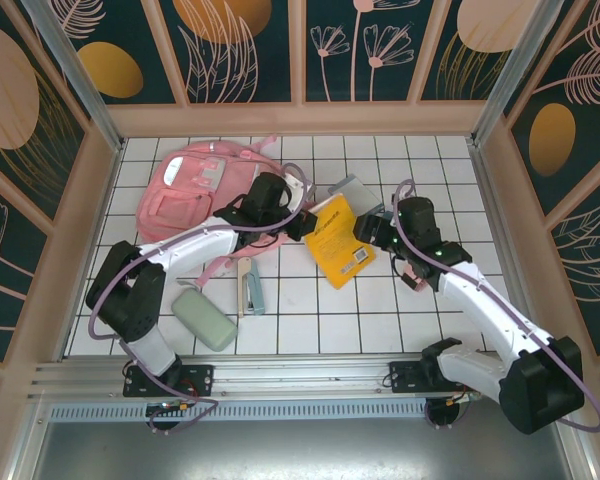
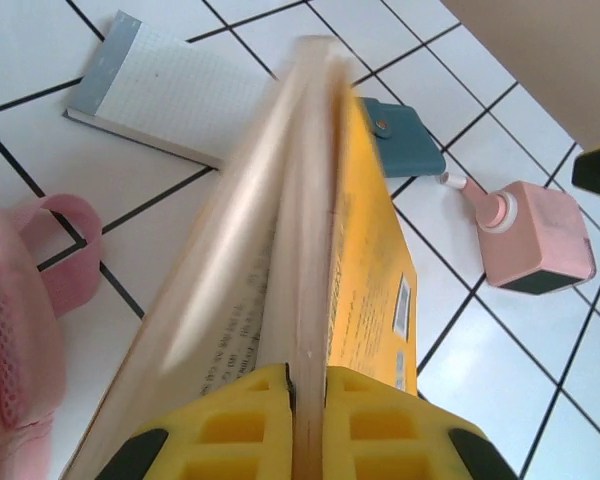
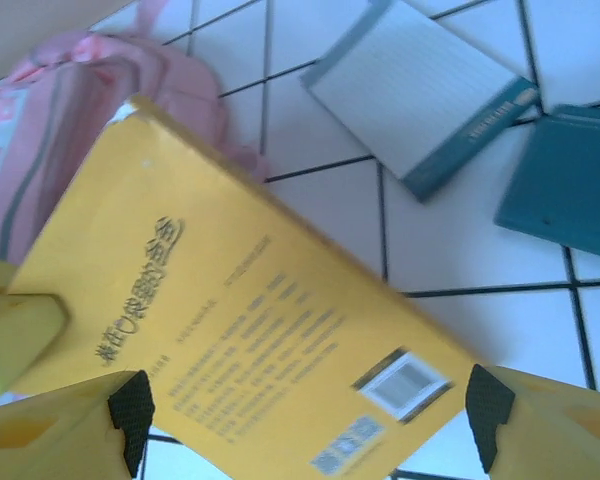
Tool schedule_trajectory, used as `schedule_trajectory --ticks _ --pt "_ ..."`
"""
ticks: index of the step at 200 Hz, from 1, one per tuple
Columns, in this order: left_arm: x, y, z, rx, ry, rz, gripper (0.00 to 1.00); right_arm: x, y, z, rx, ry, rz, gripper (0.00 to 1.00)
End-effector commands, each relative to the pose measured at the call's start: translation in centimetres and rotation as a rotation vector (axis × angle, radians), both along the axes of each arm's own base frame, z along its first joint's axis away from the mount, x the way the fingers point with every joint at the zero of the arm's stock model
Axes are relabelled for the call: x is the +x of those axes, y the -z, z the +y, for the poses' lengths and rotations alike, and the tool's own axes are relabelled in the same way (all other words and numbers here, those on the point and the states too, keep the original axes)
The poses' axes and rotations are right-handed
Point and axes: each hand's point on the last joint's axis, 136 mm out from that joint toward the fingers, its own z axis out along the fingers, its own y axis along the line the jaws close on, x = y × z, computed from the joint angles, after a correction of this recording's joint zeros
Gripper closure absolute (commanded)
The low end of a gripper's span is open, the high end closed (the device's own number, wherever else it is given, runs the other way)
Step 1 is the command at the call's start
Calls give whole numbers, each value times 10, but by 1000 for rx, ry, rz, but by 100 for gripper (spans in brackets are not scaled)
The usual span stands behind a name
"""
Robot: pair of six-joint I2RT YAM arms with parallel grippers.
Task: Pack the student bag
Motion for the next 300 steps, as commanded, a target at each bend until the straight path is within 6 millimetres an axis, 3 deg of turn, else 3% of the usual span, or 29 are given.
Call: schedule_trajectory --ticks 1,14,27,50,78,129,185,225,247,265,300 --pt "4 -14 -2 -5 33 -105 100 -21 -61 51 188 -327 -175 16" --pt "3 -13 -2 -6 44 -109 100 -29 -78 49 225 -321 -246 16" --pt "1 -16 -2 -15 56 -125 100 -22 -79 30 184 -213 -299 13" --pt "-5 -26 -2 -43 83 -163 100 1 -52 -3 108 -45 -270 12" --pt "-16 -39 -3 -87 127 -207 100 17 -17 -14 79 4 -233 12" --pt "-34 -56 -1 -150 193 -282 100 4 26 13 286 -190 -162 10" --pt "-46 -45 -1 -140 272 -303 100 -13 33 45 405 -426 -171 9" --pt "-52 -47 0 -138 308 -319 100 6 46 34 275 -353 -219 17" --pt "-53 -51 2 -132 310 -347 100 2 46 32 268 -349 -299 20" --pt "-50 -51 3 -128 310 -353 100 -15 35 41 320 -407 -394 20" --pt "-40 -47 5 -114 278 -347 100 -25 49 70 385 -553 -244 35"
